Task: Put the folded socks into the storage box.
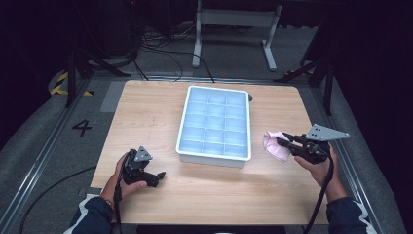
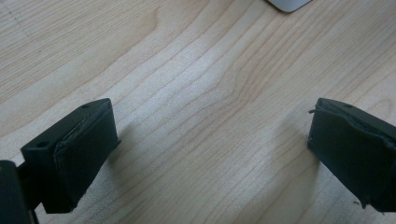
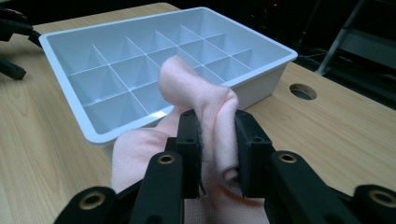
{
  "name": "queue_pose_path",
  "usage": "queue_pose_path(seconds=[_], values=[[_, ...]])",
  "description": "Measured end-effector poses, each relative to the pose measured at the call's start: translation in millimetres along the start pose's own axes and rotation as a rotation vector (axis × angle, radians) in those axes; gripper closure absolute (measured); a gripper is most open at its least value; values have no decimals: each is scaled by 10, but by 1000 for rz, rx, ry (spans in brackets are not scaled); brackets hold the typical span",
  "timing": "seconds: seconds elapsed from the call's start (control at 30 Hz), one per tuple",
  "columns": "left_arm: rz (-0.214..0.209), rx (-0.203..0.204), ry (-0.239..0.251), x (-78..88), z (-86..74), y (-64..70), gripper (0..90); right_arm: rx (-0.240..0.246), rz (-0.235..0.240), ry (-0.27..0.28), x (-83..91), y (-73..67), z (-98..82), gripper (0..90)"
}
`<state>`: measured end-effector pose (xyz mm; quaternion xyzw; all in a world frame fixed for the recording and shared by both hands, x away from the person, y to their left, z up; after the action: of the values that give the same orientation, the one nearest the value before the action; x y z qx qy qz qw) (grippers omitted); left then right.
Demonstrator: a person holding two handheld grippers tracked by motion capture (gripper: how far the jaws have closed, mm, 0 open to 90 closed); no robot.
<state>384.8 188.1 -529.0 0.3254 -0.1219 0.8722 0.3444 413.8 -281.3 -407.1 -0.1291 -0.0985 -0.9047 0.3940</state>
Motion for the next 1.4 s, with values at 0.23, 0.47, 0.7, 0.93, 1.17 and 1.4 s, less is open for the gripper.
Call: queue_pose_path(seconds=[0.23,0.47,0.7,0.93,1.17,1.4], values=[[-1,2,0,-1,-1,1,18,0,4,11,-72,-11,63,742],[0,0,0,0,0,0,18,8,10,9,-208,-32,107,742],[-1,2,0,-1,-1,1,18,-2,35,12,-405,-76,176,742],[0,1,0,0,0,0,18,22,46,-3,-535,-93,189,742],[-2,1,1,-1,0,2,18,26,48,-1,-634,-74,234,742],[1,-7,0,2,1,-4,18,55,49,-14,-776,-98,309,742]])
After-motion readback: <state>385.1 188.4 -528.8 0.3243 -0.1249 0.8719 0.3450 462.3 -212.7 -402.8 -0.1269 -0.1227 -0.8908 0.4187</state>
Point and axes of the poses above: each handheld gripper's, and its own axes: x roughly backward along the jaws, z roughly out of its top, y roughly to its right, the point moved 6 cm from there along -x, roughly forward along the jaws, and after that the axes turned 8 degrees about y, right-handed, at the moved point
